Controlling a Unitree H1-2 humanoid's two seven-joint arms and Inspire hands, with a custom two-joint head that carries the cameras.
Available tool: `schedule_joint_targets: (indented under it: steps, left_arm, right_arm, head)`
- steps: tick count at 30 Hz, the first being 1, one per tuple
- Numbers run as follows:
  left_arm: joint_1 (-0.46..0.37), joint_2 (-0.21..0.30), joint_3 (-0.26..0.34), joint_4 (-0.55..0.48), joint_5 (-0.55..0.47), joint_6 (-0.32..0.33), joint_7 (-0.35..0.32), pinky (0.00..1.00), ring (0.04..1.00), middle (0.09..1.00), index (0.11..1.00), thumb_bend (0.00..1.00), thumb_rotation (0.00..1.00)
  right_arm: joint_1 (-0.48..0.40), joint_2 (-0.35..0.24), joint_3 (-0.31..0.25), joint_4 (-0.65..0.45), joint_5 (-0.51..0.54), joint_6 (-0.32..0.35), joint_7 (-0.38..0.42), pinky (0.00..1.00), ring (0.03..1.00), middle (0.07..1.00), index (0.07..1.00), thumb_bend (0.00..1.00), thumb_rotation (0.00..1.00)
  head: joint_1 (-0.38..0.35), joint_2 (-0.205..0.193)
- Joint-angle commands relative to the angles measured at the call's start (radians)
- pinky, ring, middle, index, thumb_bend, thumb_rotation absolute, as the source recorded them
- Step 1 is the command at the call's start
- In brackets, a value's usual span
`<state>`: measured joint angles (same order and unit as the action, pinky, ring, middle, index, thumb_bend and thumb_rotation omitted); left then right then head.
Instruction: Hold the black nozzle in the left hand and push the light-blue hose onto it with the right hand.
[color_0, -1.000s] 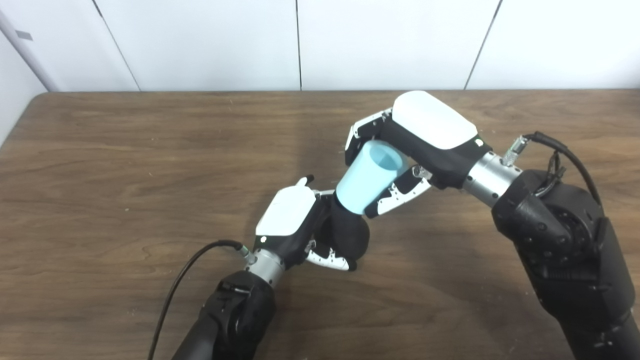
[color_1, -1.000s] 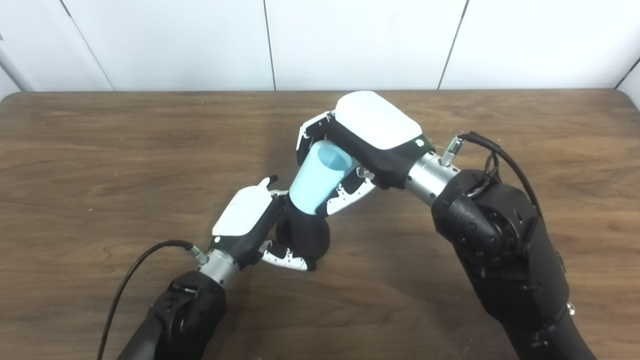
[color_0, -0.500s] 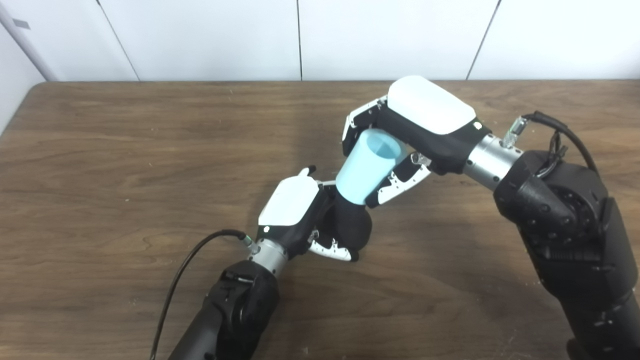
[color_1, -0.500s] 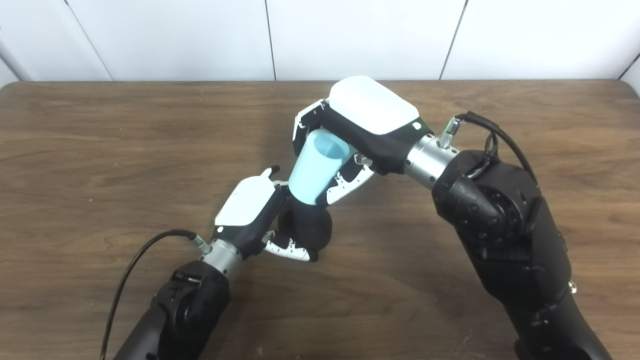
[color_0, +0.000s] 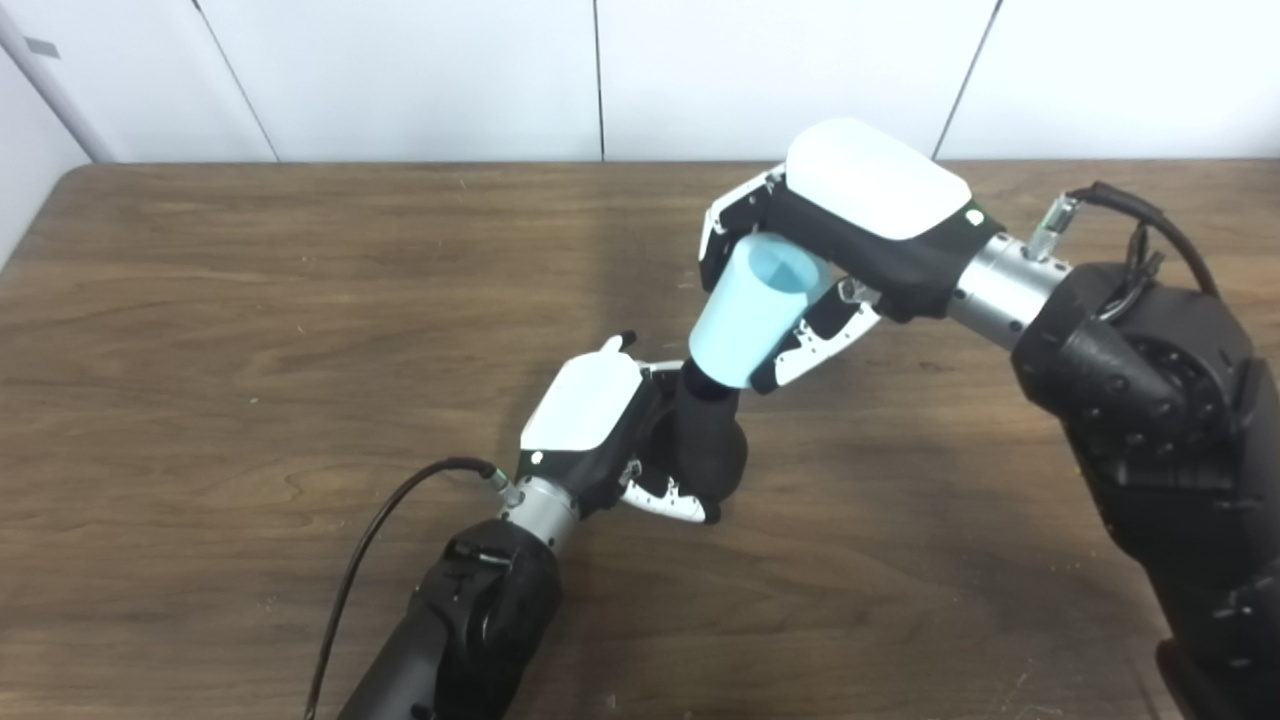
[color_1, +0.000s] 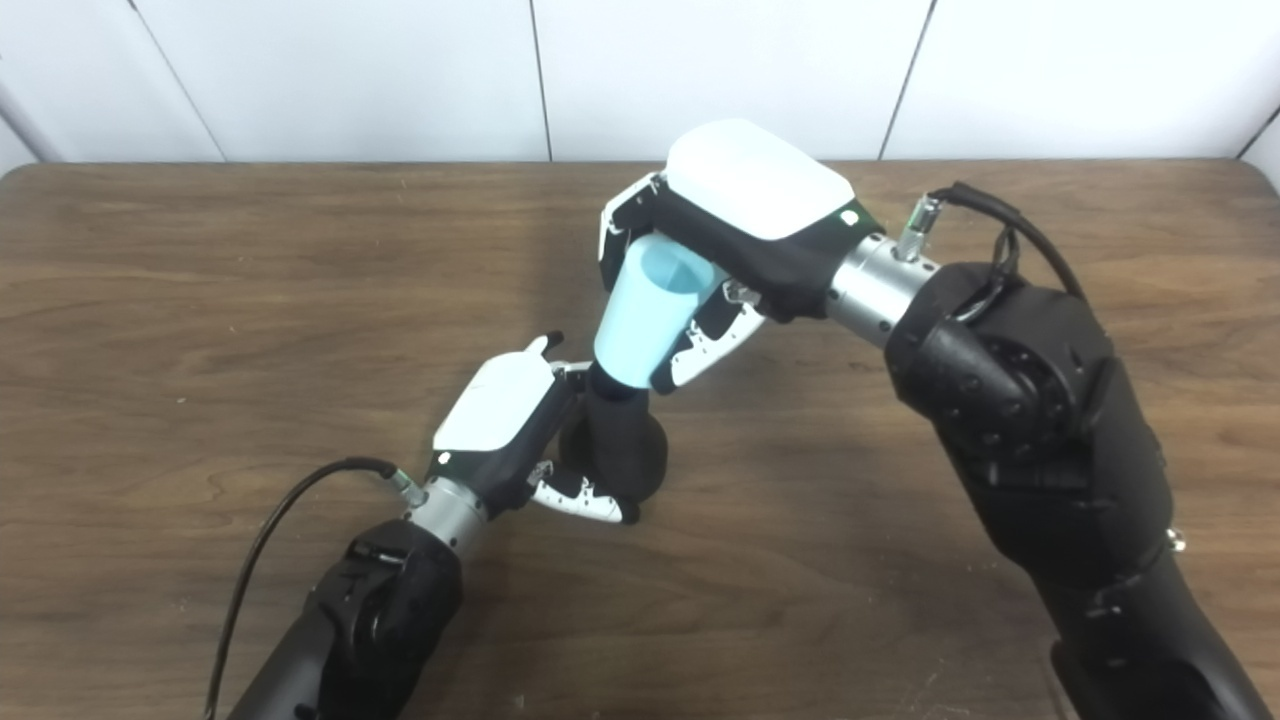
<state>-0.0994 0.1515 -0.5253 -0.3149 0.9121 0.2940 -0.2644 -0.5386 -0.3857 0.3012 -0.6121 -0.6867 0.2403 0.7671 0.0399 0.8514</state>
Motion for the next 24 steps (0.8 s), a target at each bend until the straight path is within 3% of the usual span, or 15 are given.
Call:
schedule_joint_targets:
  steps: [1,24]
  left_arm:
    - [0.018,-0.003,-0.039,0.032,0.009,0.004,-0.073,1.00,0.703,0.487,0.487,0.52,0.00]
    - [0.022,-0.013,-0.035,0.029,0.012,0.007,-0.073,1.00,0.700,0.487,0.487,0.52,0.00]
  right_arm:
    - [-0.023,0.003,-0.006,0.003,-0.011,-0.027,-0.031,0.34,0.422,0.502,0.484,0.50,0.00]
    - [-0.003,-0.037,0.009,0.018,0.004,-0.055,0.013,0.32,0.429,0.506,0.492,0.50,0.00]
  head:
    - [-0.001,0.001]
    - [-0.006,0.005]
